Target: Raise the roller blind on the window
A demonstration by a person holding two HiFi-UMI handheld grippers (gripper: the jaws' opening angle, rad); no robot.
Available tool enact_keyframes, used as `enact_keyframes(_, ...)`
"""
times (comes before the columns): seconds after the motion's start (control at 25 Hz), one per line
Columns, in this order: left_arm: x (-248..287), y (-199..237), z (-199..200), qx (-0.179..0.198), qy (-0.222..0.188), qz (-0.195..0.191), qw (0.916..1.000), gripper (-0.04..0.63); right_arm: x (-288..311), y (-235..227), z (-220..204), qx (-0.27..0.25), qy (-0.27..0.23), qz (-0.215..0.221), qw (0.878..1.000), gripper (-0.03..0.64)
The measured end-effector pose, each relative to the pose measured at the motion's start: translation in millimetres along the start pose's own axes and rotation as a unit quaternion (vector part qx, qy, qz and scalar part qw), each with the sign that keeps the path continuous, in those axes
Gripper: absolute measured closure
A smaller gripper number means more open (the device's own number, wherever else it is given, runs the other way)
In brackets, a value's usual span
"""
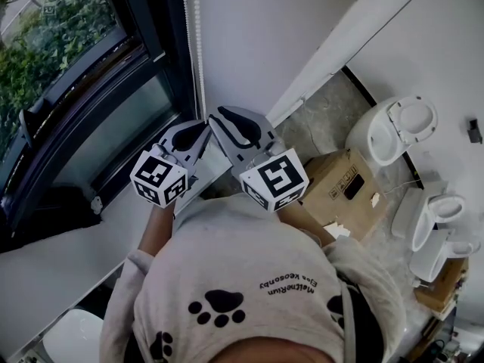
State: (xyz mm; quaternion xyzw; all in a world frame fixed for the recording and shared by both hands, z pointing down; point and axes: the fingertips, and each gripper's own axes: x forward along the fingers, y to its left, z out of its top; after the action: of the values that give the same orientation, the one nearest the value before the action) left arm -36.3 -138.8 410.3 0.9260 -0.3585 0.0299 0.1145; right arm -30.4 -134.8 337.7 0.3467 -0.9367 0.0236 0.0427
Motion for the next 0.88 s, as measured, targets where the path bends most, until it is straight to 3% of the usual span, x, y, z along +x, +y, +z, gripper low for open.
enact_keyframes(0.6, 1, -5, -42, -0.013, 0.030, 0.000, 0.9995, 0.586, 9, 12, 82, -0.031, -0.065, 0.019, 0.997, 0.563)
enact_keyframes(0.88, 1, -4, -47, -0.030, 0.027, -0.005, 0.9992, 0.586, 15, 13, 82, -0.039, -0.053, 0.005, 0.998, 0.606)
